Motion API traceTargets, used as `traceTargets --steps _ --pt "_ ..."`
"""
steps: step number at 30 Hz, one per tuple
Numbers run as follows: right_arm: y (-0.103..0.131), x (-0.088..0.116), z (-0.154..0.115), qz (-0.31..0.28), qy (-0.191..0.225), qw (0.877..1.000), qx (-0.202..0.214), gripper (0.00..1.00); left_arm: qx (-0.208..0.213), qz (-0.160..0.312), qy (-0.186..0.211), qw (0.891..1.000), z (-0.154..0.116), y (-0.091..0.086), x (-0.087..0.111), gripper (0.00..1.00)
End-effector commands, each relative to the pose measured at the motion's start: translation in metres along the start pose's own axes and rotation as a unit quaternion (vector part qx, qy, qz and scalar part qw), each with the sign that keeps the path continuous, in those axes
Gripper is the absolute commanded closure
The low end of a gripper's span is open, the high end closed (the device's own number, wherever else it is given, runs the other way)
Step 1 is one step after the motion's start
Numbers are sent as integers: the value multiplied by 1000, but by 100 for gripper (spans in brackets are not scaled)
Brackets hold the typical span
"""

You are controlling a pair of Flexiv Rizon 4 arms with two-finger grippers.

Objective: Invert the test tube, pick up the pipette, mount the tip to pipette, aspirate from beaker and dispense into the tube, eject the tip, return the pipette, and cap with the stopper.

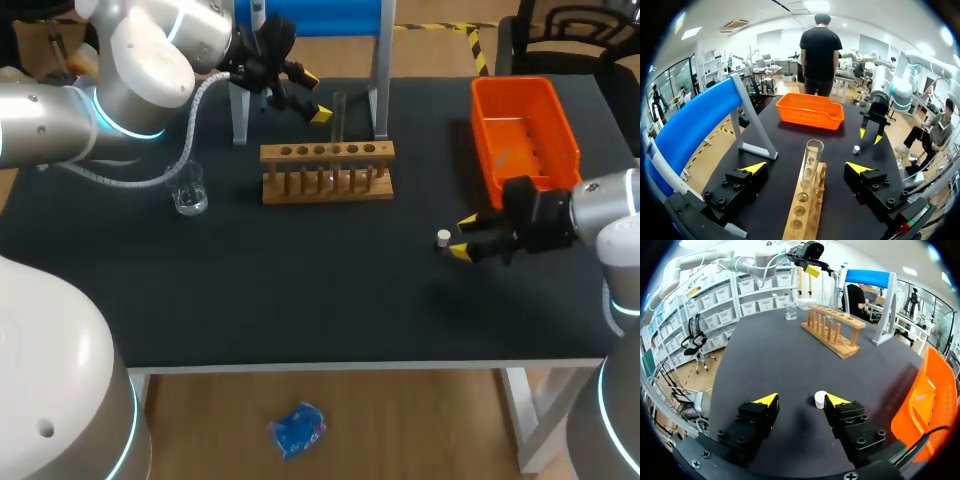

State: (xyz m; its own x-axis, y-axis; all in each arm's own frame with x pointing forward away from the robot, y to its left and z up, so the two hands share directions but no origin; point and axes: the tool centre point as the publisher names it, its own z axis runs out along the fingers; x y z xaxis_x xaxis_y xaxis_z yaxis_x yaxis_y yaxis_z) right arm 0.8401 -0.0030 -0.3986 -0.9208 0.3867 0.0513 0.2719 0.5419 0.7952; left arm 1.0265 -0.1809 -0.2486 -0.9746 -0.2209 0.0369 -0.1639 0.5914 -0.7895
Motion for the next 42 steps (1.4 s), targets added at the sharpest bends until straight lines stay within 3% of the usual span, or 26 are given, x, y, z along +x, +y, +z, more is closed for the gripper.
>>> traceTargets --steps 1,9,32,42 --pt "-1 -5 7 1 1 1000 2 41 -3 -1 2 1000 -1 -1 -1 0" --pt "-3 -13 15 5 0 1000 9 51 -3 -1 2 1000 -1 -1 -1 0" --pt "-3 -32 36 14 11 1000 14 53 -3 -1 2 1000 -1 -1 -1 0" --pt "-2 -31 40 17 14 1000 15 56 -3 -1 2 1000 -1 -1 -1 0"
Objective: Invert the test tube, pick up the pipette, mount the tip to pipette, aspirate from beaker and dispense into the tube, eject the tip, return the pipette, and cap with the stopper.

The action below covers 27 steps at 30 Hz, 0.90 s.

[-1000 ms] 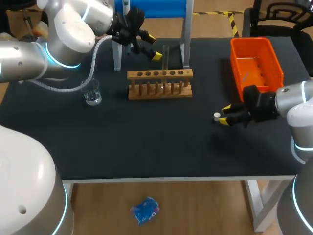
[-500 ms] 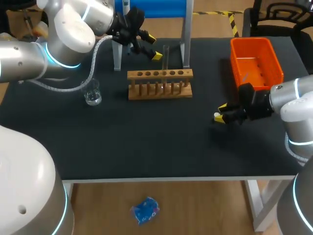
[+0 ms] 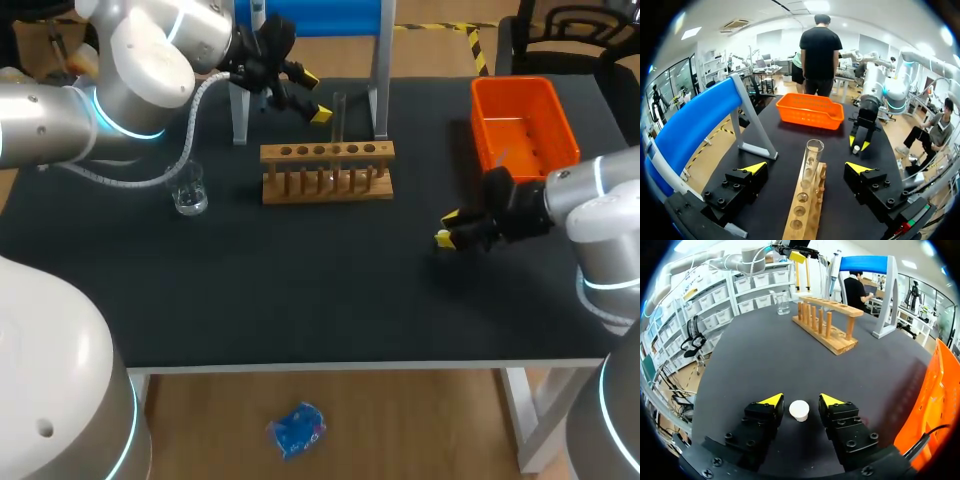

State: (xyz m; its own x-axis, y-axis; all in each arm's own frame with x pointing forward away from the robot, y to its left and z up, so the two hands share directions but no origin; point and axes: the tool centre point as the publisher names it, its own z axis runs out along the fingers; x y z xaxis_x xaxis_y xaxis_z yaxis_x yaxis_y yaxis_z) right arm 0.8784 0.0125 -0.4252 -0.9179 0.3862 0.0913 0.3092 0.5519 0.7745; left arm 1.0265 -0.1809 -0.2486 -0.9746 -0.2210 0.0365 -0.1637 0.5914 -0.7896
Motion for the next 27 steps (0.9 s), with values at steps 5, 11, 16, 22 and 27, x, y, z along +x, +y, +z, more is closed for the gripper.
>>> traceTargets --steps 5,11,16,22,27 --pt "-1 1 3 3 4 1000 2 58 -3 -1 2 1000 -1 -1 -1 0" --pt "-3 0 2 4 3 1000 3 58 -3 -1 2 1000 -1 -1 -1 0" --pt "-3 0 1 5 2 1000 4 59 -3 -1 2 1000 -1 -1 -1 0" --pt "-3 -1 1 5 2 1000 5 66 -3 -1 2 1000 -1 -1 -1 0" --pt "-4 0 1 6 4 1000 8 72 -3 -1 2 1000 -1 -1 -1 0"
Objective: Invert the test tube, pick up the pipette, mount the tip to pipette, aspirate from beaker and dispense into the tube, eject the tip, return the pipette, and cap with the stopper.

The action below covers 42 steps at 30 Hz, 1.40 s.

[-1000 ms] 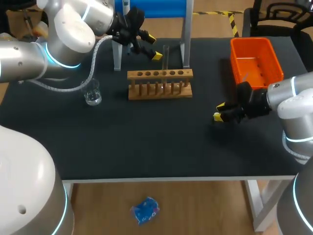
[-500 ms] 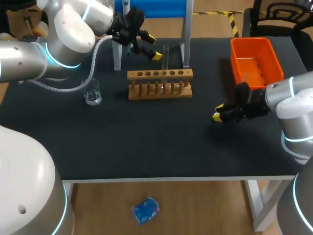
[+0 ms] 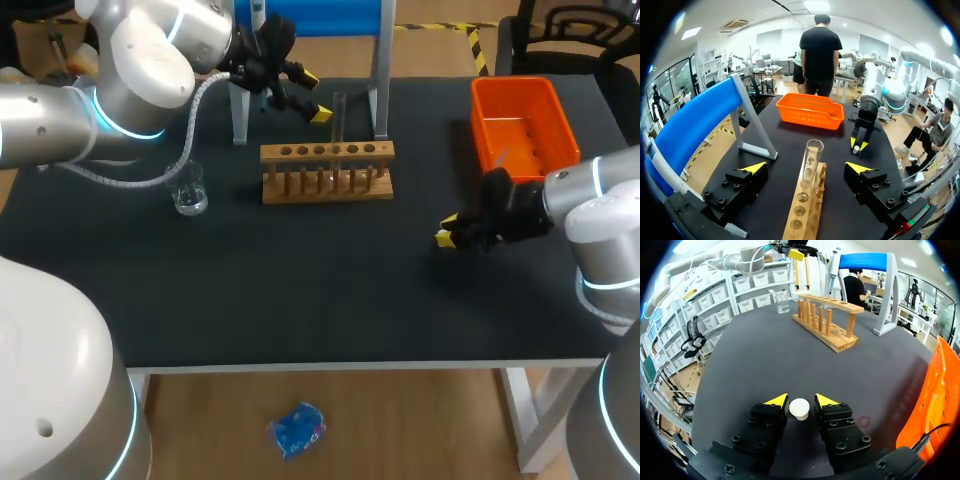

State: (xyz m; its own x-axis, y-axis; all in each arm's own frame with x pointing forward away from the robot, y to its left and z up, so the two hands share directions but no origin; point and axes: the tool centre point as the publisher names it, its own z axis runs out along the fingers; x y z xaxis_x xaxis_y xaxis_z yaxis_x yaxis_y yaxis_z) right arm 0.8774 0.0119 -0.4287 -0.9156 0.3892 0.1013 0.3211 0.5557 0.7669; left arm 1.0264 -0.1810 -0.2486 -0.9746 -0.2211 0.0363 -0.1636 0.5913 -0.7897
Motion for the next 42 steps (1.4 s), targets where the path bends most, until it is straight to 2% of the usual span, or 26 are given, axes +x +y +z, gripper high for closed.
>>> traceTargets --steps 1,6,9,16,21,30,38,42 --pt "-1 0 0 1 2 1000 3 73 -3 -1 2 1000 -1 -1 -1 0" --pt "-1 1 0 0 2 1000 6 84 -3 -1 2 1000 -1 -1 -1 0" --pt "-1 1 -1 0 1 1000 7 100 -3 -1 2 1000 -1 -1 -1 0" --pt "15 1 -11 -14 -1 1000 6 100 -3 -1 2 1000 -1 -1 -1 0" --pt "48 -2 -30 -35 6 999 0 100 -3 -1 2 1000 -1 -1 -1 0" --pt "120 -7 -65 -94 60 994 -1 100 -3 -1 2 1000 -1 -1 -1 0" --pt "179 -8 -67 -181 139 974 12 100 -3 -1 2 1000 -1 -1 -1 0" --pt "212 -14 -61 -191 147 971 4 100 -3 -1 2 1000 -1 -1 -1 0"
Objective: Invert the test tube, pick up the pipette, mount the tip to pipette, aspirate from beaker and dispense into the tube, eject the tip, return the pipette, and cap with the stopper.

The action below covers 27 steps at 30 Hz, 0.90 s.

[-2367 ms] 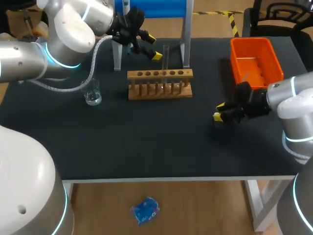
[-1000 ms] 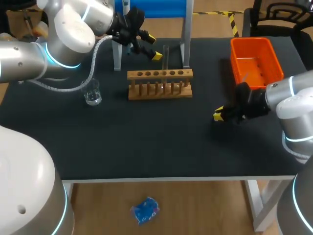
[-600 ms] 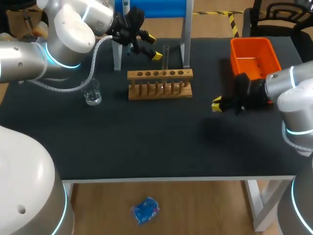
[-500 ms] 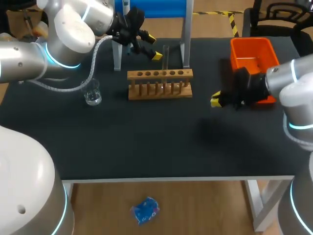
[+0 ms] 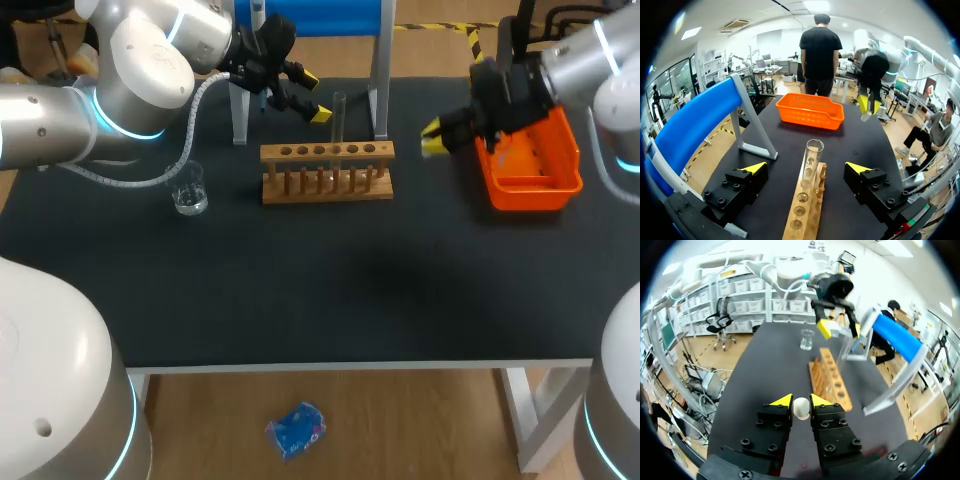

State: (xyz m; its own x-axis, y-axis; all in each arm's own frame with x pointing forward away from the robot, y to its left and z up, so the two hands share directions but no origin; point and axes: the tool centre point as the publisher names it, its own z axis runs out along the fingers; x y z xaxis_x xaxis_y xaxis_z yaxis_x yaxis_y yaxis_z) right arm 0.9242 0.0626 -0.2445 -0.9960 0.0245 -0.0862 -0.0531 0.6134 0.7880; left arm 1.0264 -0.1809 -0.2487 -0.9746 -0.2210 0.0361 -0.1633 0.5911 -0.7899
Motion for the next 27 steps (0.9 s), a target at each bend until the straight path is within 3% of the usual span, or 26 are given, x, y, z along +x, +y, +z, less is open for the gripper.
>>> traceTargets --steps 1,8,10,27 --pt "27 -24 6 0 61 998 6 100 -3 -1 2 1000 -1 -1 -1 0" --pt "70 -49 24 0 50 999 1 100 -3 -1 2 1000 -1 -1 -1 0" --pt "81 -56 27 5 27 1000 7 100 -3 -1 2 1000 -1 -1 -1 0" --pt "81 -56 27 5 27 1000 7 100 -3 -1 2 1000 -1 -1 -1 0"
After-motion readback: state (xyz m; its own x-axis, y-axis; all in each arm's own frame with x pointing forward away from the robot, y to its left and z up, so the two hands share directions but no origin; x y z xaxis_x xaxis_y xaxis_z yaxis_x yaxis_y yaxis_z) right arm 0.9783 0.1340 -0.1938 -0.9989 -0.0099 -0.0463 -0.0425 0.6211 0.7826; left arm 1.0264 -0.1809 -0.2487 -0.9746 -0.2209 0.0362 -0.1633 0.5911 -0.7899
